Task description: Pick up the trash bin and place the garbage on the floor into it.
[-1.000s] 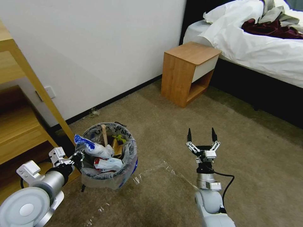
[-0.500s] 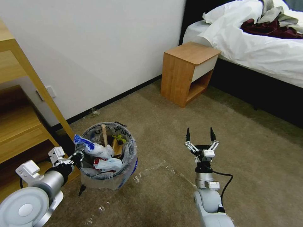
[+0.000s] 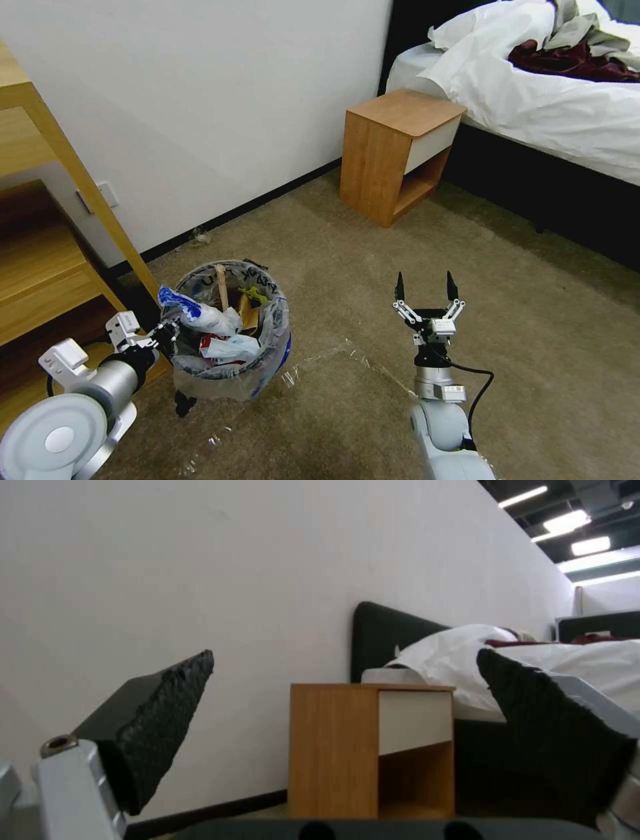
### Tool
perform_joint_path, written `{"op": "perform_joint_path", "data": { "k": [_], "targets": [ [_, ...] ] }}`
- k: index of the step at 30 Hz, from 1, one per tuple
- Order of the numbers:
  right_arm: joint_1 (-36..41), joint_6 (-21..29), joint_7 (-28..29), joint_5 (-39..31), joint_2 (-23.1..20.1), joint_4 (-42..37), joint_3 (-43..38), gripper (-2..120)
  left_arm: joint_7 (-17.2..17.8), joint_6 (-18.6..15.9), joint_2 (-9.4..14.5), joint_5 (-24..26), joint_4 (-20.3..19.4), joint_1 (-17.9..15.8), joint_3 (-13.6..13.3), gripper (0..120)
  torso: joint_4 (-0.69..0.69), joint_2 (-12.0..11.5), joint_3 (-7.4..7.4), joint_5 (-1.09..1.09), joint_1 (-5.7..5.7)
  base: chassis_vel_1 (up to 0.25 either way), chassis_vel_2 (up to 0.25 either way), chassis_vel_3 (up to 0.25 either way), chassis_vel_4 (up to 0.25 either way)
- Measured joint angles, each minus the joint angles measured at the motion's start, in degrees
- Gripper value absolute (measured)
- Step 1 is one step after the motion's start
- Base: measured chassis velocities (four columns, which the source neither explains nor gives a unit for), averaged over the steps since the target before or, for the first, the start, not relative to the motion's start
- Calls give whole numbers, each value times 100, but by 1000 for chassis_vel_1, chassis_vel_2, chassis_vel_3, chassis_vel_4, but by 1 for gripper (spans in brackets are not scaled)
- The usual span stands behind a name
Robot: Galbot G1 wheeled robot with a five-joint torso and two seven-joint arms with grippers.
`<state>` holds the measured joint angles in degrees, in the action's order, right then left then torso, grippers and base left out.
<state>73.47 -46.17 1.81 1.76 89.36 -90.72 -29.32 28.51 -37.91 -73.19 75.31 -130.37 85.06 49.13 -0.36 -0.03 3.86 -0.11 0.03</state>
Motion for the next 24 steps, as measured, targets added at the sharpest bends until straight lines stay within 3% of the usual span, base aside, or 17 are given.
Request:
{"op": "perform_joint_path", "data": {
  "k": [24],
  "targets": [
    [87, -10, -9, -4, 32, -160, -57, 100, 14, 1, 47, 69, -97, 9, 8, 0, 0, 0, 0, 0, 0, 0, 0, 0, 0]
  ]
}}
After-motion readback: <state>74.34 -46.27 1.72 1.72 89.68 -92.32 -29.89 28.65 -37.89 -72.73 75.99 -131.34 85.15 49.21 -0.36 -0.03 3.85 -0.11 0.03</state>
